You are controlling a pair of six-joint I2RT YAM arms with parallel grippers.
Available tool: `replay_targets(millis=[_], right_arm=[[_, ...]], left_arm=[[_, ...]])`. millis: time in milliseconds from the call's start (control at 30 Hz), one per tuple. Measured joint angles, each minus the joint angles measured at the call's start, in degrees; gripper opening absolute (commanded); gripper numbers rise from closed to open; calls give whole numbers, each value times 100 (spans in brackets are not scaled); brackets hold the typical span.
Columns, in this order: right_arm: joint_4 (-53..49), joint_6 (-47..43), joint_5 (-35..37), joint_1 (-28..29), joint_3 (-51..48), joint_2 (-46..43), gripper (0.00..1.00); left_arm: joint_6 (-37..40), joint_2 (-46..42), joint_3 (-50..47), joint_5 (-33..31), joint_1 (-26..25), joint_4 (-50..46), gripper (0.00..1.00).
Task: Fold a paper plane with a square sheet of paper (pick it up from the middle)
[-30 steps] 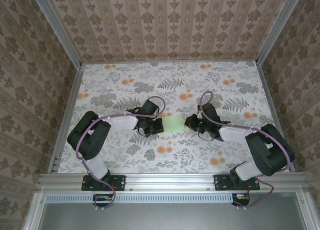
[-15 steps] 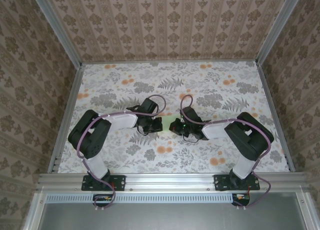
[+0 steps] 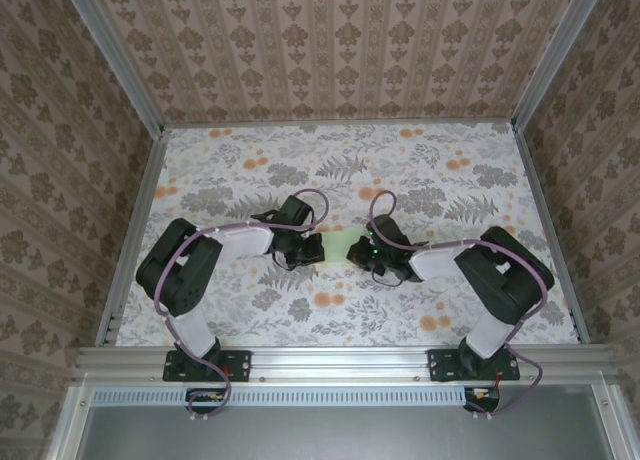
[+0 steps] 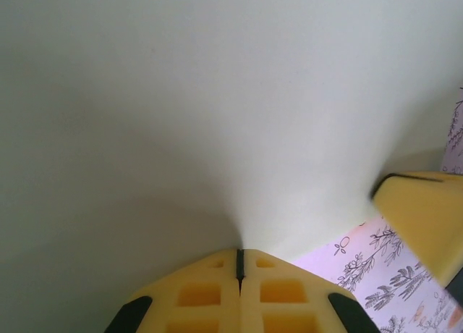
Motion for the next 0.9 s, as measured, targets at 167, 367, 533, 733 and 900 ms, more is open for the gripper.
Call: replay_targets(millis=[167,367,533,733,900], right_arm=[[-238,-94,149,-442,-369,-481,0],[-739,-673,179,-461,-289,-1049,0],[-758,-739,136,-190,177,-1051,0],[-520,-446,22,76,393,-214,0],[-525,-229,24,81,393,57,0]], left_arm=[[-48,0,-33,74,26,66,0],[-48,0,-63,125,31,129,0],[-48,-2,-63,127,31,131,0],[-48,-2,-63,129,24,173,0],[-48,0,-63,122,13,186,0]])
